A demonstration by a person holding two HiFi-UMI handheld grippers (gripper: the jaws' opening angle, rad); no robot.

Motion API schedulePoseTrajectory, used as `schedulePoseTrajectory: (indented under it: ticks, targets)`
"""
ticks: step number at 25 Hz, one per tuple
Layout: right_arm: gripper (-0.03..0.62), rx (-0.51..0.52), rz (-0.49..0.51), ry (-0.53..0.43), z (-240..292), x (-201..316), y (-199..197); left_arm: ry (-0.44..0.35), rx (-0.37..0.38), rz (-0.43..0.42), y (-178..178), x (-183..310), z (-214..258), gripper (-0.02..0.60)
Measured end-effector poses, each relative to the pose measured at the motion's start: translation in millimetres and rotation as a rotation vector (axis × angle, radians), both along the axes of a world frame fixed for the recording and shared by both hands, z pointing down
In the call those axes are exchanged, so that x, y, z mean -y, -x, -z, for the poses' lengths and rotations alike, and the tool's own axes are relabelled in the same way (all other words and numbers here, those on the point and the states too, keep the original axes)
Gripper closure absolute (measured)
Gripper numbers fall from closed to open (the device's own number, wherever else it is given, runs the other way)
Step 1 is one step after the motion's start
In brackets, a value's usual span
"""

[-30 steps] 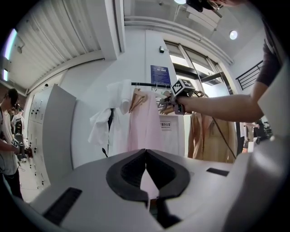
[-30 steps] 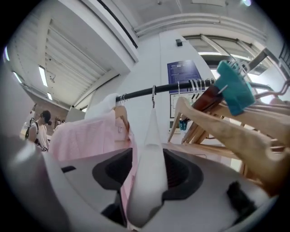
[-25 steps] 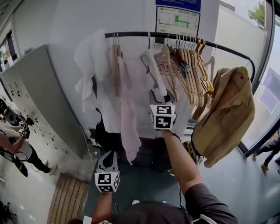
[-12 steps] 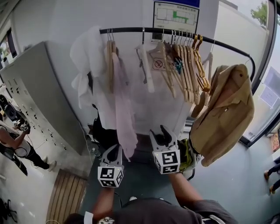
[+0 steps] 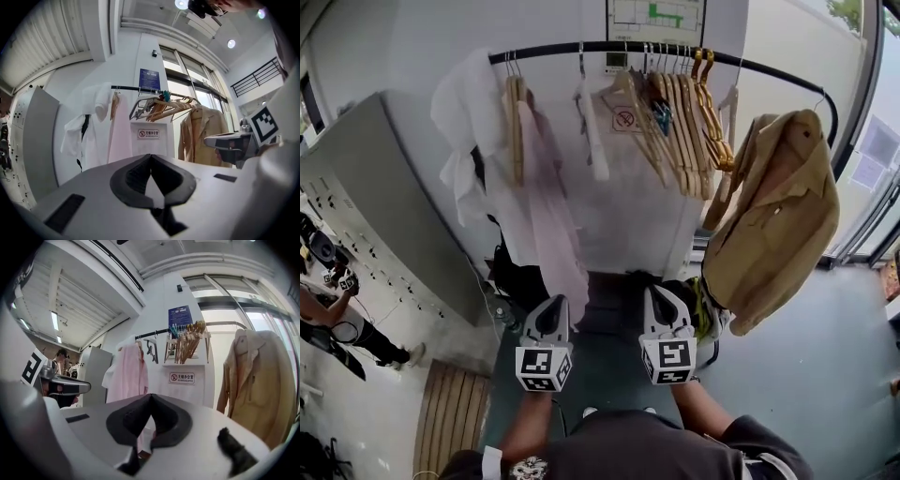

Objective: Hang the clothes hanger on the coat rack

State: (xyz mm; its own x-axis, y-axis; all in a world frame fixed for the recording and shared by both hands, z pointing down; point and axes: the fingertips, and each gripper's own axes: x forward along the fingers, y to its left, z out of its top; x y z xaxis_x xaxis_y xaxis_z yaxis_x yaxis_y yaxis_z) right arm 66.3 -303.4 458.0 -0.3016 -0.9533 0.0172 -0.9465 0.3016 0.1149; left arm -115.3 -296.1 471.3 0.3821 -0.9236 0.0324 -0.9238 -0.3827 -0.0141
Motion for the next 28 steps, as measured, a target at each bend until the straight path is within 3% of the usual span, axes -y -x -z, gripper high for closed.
schedulePoseTrajectory:
  ticks: [13, 28]
  targets:
    - [0.579, 0.009, -0.006, 0.012, -2, -8, -14, 0.003, 0.005, -0.042, -35, -7, -2, 0.572]
    - [0.579, 0.006, -0.008, 0.013, -4, -8, -12, 0.002, 0.014, -0.048, -40, -14, -1, 0.572]
